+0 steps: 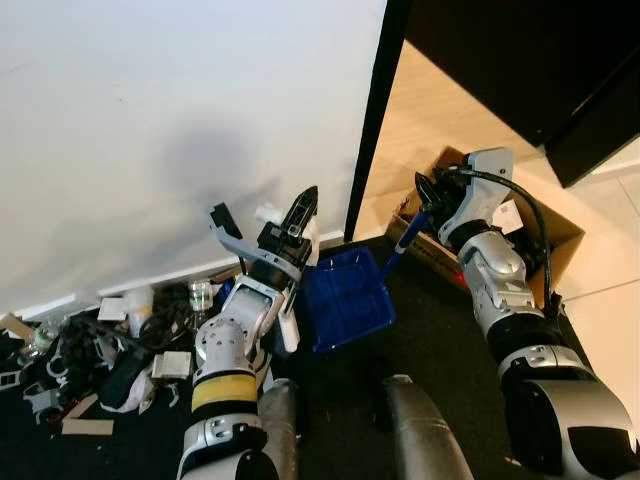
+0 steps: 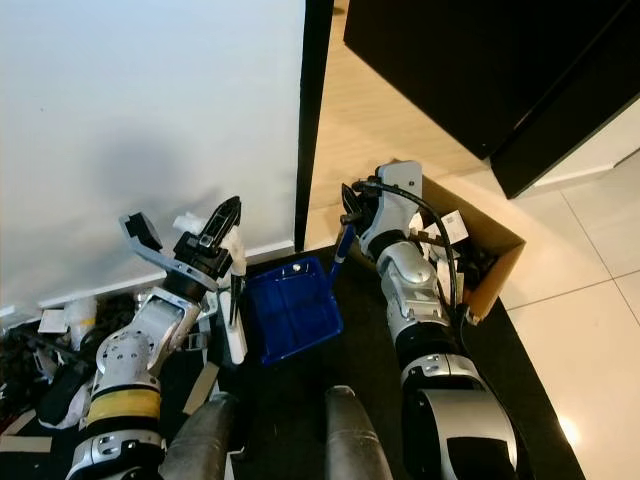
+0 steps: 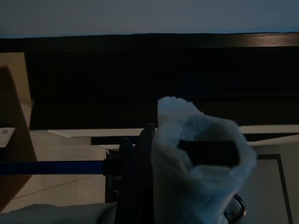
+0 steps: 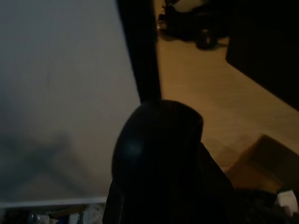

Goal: Sweep floor

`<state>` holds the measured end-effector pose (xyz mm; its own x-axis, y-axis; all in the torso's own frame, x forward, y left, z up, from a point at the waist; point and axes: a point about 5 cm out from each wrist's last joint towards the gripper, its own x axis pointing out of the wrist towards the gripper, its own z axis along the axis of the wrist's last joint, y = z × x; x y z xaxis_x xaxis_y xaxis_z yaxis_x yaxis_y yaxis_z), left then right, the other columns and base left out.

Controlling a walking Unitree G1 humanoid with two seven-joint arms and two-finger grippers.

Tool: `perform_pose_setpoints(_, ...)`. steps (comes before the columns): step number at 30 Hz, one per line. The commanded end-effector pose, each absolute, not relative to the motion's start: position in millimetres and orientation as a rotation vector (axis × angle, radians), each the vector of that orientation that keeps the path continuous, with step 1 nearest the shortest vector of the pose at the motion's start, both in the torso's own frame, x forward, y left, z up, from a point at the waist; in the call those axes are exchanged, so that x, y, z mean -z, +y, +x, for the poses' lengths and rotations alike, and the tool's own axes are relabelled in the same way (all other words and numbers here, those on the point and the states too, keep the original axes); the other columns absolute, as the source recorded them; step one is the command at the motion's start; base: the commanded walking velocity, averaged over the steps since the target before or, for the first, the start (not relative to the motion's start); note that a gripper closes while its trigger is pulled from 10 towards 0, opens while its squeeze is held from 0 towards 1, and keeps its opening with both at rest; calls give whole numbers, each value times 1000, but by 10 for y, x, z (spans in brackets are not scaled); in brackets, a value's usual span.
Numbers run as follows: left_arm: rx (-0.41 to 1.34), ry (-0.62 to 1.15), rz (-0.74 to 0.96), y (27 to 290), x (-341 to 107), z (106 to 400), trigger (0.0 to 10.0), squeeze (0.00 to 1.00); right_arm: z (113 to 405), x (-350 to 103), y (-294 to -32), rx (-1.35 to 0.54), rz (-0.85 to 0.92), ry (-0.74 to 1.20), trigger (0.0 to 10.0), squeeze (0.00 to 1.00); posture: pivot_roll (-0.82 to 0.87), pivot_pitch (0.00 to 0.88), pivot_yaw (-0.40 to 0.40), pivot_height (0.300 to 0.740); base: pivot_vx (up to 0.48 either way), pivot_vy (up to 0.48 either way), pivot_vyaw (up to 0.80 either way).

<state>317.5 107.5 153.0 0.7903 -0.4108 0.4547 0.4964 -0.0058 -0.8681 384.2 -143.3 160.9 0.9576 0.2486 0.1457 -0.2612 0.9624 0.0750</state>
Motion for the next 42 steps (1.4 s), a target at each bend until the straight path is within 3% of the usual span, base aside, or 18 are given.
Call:
perform_pose_setpoints(1,797,-50,-1557,696,-1476,3008,10000,0,3787,-1246,-1452,-175,169,66,10000,0,49,414,-4,740,0,0,0)
perform_pose_setpoints(3,800,-52,-1534,732,-1484,3011,10000,0,3795,-1236,-1488,-143,150,86,10000,0,49,414,-4,740,0,0,0)
perform_pose_setpoints(7,860,-84,-1227,1014,-1620,3049,10000,0,3842,-1236,-1546,-68,382,140,10000,0,57,413,3,740,0,0,0)
perform_pose_setpoints(8,860,-84,-1227,1014,-1620,3049,10000,0,3842,-1236,-1546,-68,382,140,10000,0,57,413,3,740,0,0,0)
perform_pose_setpoints(10,874,-134,-1031,1236,-1814,3113,10000,0,3876,-1278,-1475,-100,493,143,10000,0,76,411,-1,740,0,0,0)
perform_pose_setpoints(13,852,-194,-899,1462,-2013,3174,10000,0,3900,-1337,-1391,-149,512,121,10000,0,88,410,-5,740,0,0,0)
perform_pose_setpoints(15,834,-229,-843,1592,-2122,3193,10000,0,3906,-1362,-1331,-182,474,111,10000,0,98,410,-8,740,0,0,0)
perform_pose_setpoints(17,749,-316,-695,1945,-2377,3210,10000,0,3870,-1375,-1084,-321,245,85,10000,0,106,411,-13,740,0,0,0)
perform_pose_setpoints(20,701,-341,-639,2079,-2443,3205,10000,0,3832,-1332,-974,-381,145,92,10000,0,110,412,-15,740,0,0,0)
perform_pose_setpoints(26,664,-273,-527,2261,-2331,3153,10000,0,3793,-1244,-801,-425,-26,148,10000,0,112,415,-20,740,0,0,0)
perform_pose_setpoints(31,703,-191,-477,2237,-2184,3088,10000,0,3827,-1294,-765,-385,-30,156,10000,0,103,416,-21,740,0,0,0)
perform_pose_setpoints(36,635,-239,-315,2368,-2355,3148,10000,0,3872,-1408,-649,-352,275,174,10000,0,110,411,-26,740,0,0,0)
perform_pose_setpoints(42,658,-244,-169,2442,-2494,3142,10000,0,3888,-1492,-582,-364,437,153,10000,0,127,404,-26,740,0,0,0)
